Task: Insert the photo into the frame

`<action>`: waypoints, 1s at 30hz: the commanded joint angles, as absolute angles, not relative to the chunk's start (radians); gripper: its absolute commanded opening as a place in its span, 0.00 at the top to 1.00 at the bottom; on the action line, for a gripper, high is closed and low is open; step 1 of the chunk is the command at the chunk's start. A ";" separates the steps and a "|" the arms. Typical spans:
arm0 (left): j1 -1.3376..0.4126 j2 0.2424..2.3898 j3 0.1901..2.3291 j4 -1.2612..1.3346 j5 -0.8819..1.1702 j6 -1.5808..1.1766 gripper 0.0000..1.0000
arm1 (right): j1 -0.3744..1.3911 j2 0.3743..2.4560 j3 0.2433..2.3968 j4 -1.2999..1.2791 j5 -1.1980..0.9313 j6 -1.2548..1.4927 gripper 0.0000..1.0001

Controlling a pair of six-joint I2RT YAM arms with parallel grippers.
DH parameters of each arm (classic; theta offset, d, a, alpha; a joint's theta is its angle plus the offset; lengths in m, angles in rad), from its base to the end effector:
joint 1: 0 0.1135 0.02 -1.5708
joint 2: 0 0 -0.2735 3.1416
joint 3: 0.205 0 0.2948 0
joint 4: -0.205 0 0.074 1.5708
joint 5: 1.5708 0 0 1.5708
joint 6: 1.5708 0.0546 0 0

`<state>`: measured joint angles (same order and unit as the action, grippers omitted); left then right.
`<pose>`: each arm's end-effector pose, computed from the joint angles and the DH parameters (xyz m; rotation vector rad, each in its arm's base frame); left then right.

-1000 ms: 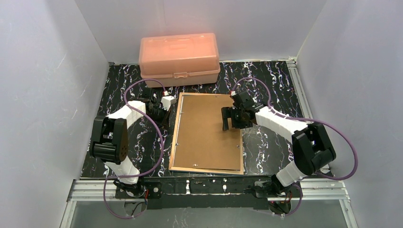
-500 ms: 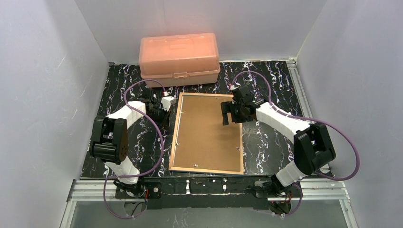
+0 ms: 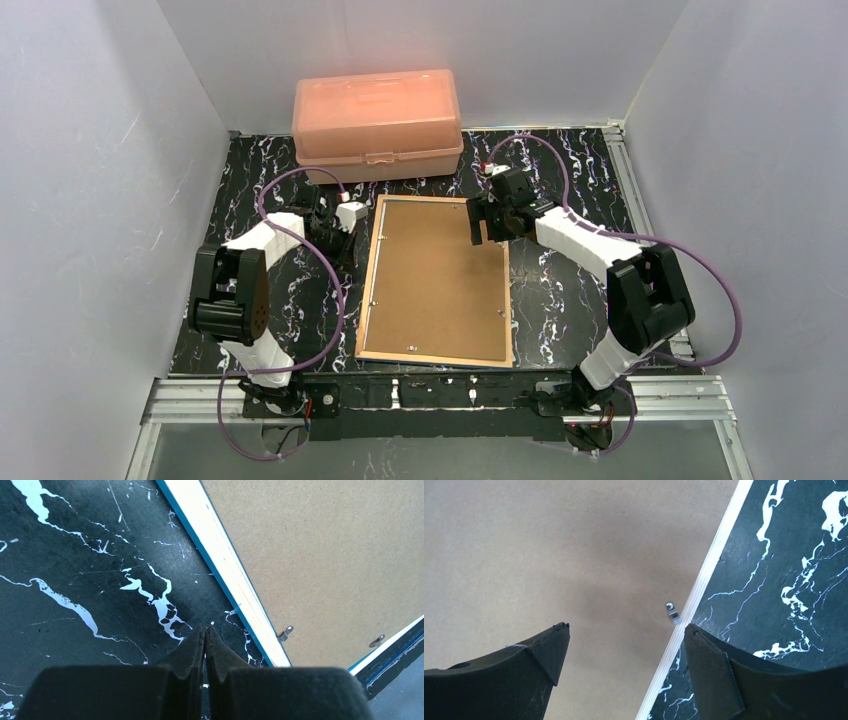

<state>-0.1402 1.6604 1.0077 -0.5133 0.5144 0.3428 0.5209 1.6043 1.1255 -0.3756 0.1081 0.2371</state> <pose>0.3508 -0.0766 0.1466 0.7645 2.5121 -0.6317 0.3475 0.1926 0.2104 -0.2949 2.4119 0.2144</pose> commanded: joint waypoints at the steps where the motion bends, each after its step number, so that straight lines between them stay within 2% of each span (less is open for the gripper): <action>1: -0.118 1.643 1.019 -0.543 0.550 0.334 1.00 | 0.488 1.634 1.134 -0.278 0.100 0.213 0.09; 8: -0.103 1.663 1.046 -0.536 0.575 0.295 1.00 | 0.482 1.628 1.075 -0.256 0.063 0.257 0.11; 14: -0.103 1.660 1.045 -0.536 0.591 0.276 1.00 | 0.468 1.577 0.990 -0.251 0.008 0.334 0.08; 25: -0.103 1.634 0.992 -0.515 0.605 0.281 1.00 | 0.467 1.350 0.879 -0.393 -0.100 0.466 0.10; 30: -0.104 1.636 0.960 -0.506 0.584 0.309 1.00 | 0.466 1.308 0.840 -0.451 -0.147 0.510 0.13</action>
<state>-0.1059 1.6646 0.9882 -0.4984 0.5789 0.2775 0.4713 1.3262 0.8658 -0.3717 -0.0937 0.4545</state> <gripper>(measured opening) 0.008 0.879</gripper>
